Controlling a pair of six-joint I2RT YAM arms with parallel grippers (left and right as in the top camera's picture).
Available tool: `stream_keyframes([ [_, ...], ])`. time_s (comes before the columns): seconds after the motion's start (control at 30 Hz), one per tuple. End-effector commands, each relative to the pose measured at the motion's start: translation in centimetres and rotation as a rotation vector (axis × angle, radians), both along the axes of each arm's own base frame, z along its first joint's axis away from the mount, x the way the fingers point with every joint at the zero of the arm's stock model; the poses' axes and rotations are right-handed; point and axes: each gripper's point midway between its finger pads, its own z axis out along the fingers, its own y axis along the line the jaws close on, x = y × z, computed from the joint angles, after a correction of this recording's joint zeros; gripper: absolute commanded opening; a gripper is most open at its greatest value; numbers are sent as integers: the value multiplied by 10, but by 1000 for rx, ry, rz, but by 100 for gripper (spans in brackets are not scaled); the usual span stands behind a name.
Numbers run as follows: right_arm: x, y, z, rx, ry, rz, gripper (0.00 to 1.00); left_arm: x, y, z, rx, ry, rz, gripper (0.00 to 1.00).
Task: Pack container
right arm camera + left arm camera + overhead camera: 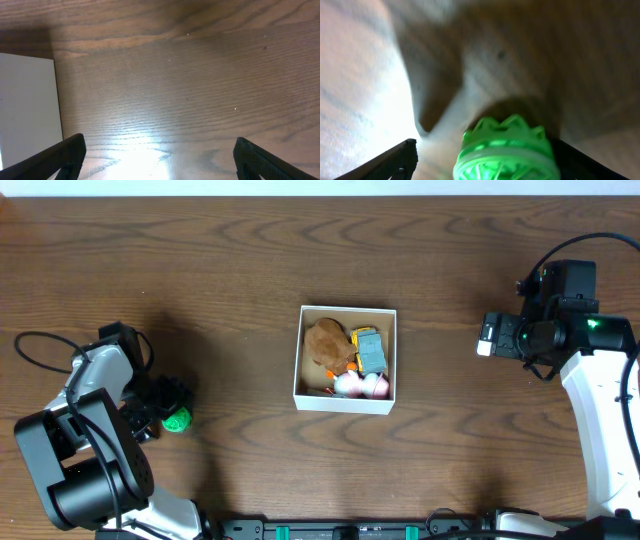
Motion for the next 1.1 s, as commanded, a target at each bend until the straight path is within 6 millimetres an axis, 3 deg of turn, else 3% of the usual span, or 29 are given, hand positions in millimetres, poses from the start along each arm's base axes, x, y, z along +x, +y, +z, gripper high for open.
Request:
stream_keyframes([
  [0.0, 2, -1, -1, -6, 0, 11, 95, -9, -5, -3, -3, 40, -29, 84],
  [0.23, 1, -1, -1, -8, 5, 10, 95, -8, -21, -10, 0, 41, -97, 80],
  [0.6, -5, -1, -4, -12, 28, 24, 95, 0, -19, -11, 11, 8, -99, 80],
  [0.8, -5, -1, -4, -12, 29, 24, 94, 0, -19, -11, 12, 8, -99, 67],
  [1.07, -5, -1, -4, -11, 29, 23, 94, 0, -19, -11, 11, 7, -98, 59],
])
